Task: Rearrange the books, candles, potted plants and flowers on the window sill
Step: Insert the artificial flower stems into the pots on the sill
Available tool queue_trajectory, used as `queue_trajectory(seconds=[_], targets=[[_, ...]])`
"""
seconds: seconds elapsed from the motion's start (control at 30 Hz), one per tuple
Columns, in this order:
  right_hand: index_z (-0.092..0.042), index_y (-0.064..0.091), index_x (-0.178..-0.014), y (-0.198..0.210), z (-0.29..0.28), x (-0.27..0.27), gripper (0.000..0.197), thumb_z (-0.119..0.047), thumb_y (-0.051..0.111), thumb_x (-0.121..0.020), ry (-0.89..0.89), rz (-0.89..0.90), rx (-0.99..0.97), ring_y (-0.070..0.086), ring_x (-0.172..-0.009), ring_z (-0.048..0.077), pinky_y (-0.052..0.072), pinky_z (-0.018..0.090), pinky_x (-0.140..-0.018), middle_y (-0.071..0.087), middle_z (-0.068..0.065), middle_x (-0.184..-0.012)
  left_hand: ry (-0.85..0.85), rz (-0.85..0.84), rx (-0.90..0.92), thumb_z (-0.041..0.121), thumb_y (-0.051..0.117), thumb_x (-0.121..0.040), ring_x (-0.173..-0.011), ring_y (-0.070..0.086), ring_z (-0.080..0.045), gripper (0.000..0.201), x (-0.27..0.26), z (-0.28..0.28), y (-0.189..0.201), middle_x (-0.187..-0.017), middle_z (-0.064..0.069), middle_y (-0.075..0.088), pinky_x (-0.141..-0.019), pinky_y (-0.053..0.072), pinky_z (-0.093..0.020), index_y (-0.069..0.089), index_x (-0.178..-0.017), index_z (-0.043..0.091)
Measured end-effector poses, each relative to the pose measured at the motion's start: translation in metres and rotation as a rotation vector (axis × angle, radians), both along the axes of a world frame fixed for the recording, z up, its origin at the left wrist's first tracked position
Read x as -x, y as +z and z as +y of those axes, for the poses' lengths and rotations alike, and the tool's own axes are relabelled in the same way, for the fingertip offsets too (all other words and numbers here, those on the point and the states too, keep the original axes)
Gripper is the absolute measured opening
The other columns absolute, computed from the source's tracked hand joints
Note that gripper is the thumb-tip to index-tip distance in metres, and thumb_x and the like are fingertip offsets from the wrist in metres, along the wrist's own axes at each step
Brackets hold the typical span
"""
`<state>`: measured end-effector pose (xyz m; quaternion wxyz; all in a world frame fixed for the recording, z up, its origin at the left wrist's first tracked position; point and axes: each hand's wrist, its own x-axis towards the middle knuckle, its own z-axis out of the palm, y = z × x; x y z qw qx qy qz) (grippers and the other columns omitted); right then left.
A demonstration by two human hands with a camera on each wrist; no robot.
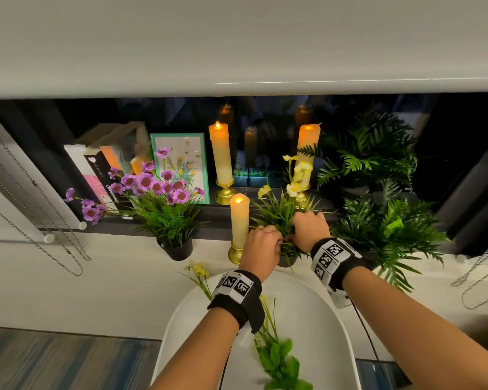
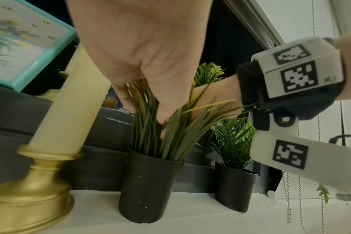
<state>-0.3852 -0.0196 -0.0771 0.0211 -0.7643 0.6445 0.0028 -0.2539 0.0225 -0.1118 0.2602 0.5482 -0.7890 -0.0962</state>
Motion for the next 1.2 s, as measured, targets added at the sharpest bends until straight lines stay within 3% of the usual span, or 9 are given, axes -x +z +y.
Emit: queue_trajectory(seconds=[0.17, 0.37, 0.47, 0.63, 0.8, 1.0, 1.13, 1.2], targets=[[-0.027, 0.063, -0.098, -0.005, -0.001, 0.001, 0.012, -0.033, 0.062, -0.087, -0.007, -0.034, -0.025, 0.049, -0.114, 0.025, 0.033, 0.038, -0.096, 0.063, 0.002, -0.108, 0.017, -0.004, 0.004, 0.003, 0.053, -0.087, -0.083, 0.052, -0.024, 0.016, -0.001, -0.001, -0.003, -0.091, -0.007, 0.064, -0.073, 0.040, -0.035, 0.068, -0.081, 0.007], [-0.025, 0.061, -0.103, -0.004, 0.000, 0.002, 0.023, -0.038, 0.065, -0.085, -0.041, -0.072, -0.054, 0.049, -0.115, 0.025, 0.032, 0.040, -0.098, 0.063, 0.002, -0.109, 0.003, -0.022, -0.002, 0.005, 0.054, -0.089, -0.088, 0.053, -0.026, 0.016, 0.000, 0.000, 0.004, -0.094, -0.009, 0.065, -0.076, 0.045, -0.039, 0.069, -0.086, 0.006], [-0.026, 0.063, -0.102, 0.005, 0.002, 0.005, 0.023, -0.039, 0.067, -0.083, -0.029, -0.118, -0.039, 0.052, -0.114, 0.026, 0.033, 0.041, -0.100, 0.062, 0.002, -0.111, 0.002, -0.072, -0.011, 0.010, 0.054, -0.090, -0.095, 0.054, -0.027, 0.017, -0.001, 0.003, 0.009, -0.100, -0.009, 0.065, -0.081, 0.045, -0.040, 0.070, -0.096, 0.008], [-0.029, 0.067, -0.093, 0.018, 0.008, 0.008, 0.008, -0.030, 0.065, -0.085, -0.009, -0.169, 0.079, 0.057, -0.107, 0.024, 0.033, 0.040, -0.098, 0.065, -0.002, -0.104, 0.030, -0.120, -0.024, 0.015, 0.056, -0.088, -0.108, 0.052, -0.027, 0.027, 0.000, 0.007, 0.013, -0.111, -0.008, 0.063, -0.090, 0.041, -0.038, 0.065, -0.114, 0.014], [-0.028, 0.067, -0.099, 0.016, 0.016, 0.009, 0.014, -0.029, 0.059, -0.088, 0.026, -0.099, 0.143, 0.053, -0.110, 0.025, 0.033, 0.038, -0.096, 0.065, -0.001, -0.106, 0.021, -0.126, 0.006, 0.013, 0.057, -0.086, -0.105, 0.052, -0.026, 0.028, 0.004, 0.006, 0.013, -0.110, -0.004, 0.063, -0.085, 0.041, -0.038, 0.066, -0.112, 0.015], [-0.024, 0.062, -0.117, 0.015, 0.015, 0.008, 0.038, -0.048, 0.055, -0.088, 0.093, 0.073, 0.162, 0.043, -0.119, 0.026, 0.029, 0.041, -0.099, 0.058, 0.001, -0.121, 0.015, -0.077, -0.002, 0.007, 0.053, -0.085, -0.102, 0.055, -0.025, 0.027, 0.002, 0.003, 0.009, -0.107, -0.005, 0.067, -0.084, 0.046, -0.037, 0.067, -0.107, 0.013], [-0.017, 0.063, -0.111, 0.010, 0.008, 0.009, 0.024, -0.028, 0.051, -0.093, 0.143, -0.029, 0.130, 0.051, -0.117, 0.027, 0.032, 0.037, -0.098, 0.060, 0.005, -0.117, 0.038, -0.053, -0.031, 0.011, 0.056, -0.083, -0.101, 0.056, -0.028, 0.028, 0.001, 0.001, 0.006, -0.107, -0.008, 0.065, -0.086, 0.047, -0.037, 0.067, -0.108, 0.013], [-0.012, 0.061, -0.115, 0.004, 0.003, 0.013, 0.029, -0.027, 0.050, -0.093, 0.095, -0.092, 0.044, 0.048, -0.120, 0.029, 0.031, 0.035, -0.102, 0.058, 0.008, -0.123, 0.011, -0.071, -0.051, 0.007, 0.056, -0.081, -0.100, 0.054, -0.030, 0.029, 0.003, 0.001, 0.008, -0.107, -0.009, 0.064, -0.084, 0.045, -0.038, 0.067, -0.107, 0.012]])
